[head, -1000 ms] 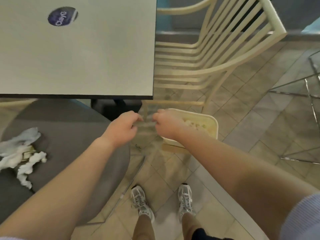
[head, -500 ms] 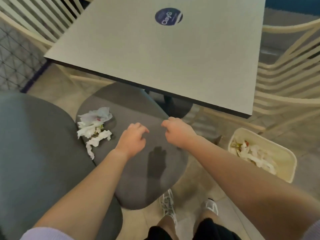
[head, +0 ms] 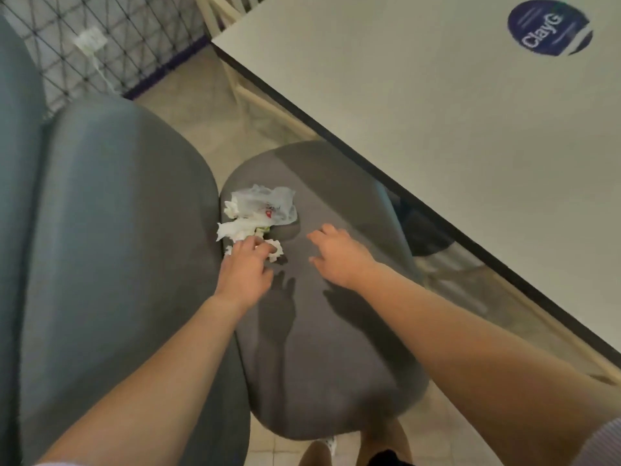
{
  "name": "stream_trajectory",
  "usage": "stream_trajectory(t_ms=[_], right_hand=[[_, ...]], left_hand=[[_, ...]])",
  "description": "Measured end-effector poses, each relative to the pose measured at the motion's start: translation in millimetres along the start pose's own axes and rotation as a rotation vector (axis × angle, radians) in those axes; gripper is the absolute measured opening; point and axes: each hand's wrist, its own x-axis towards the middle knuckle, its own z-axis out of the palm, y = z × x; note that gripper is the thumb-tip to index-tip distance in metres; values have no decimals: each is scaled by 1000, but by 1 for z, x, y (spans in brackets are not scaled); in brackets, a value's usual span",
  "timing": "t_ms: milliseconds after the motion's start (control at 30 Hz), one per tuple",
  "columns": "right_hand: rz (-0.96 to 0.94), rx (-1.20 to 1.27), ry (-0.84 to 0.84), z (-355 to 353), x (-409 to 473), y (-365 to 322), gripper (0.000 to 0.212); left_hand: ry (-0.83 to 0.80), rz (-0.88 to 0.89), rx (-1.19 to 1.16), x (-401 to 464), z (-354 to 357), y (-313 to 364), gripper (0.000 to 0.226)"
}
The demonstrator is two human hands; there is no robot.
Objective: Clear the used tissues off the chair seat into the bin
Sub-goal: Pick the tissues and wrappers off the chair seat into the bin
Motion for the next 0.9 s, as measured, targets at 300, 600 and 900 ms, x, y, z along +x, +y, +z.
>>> stream_trajectory(t_ms=[300, 600, 900], right_hand=[[-127, -47, -82, 21, 132, -10, 81], [-236, -159, -143, 70, 194, -6, 78], [-206, -46, -60, 77, 171, 8, 30]], left_hand=[[70, -298, -1, 64, 35, -59, 67], [64, -206, -172, 100, 76, -83, 52], [-24, -274, -212, 85, 72, -86, 52]])
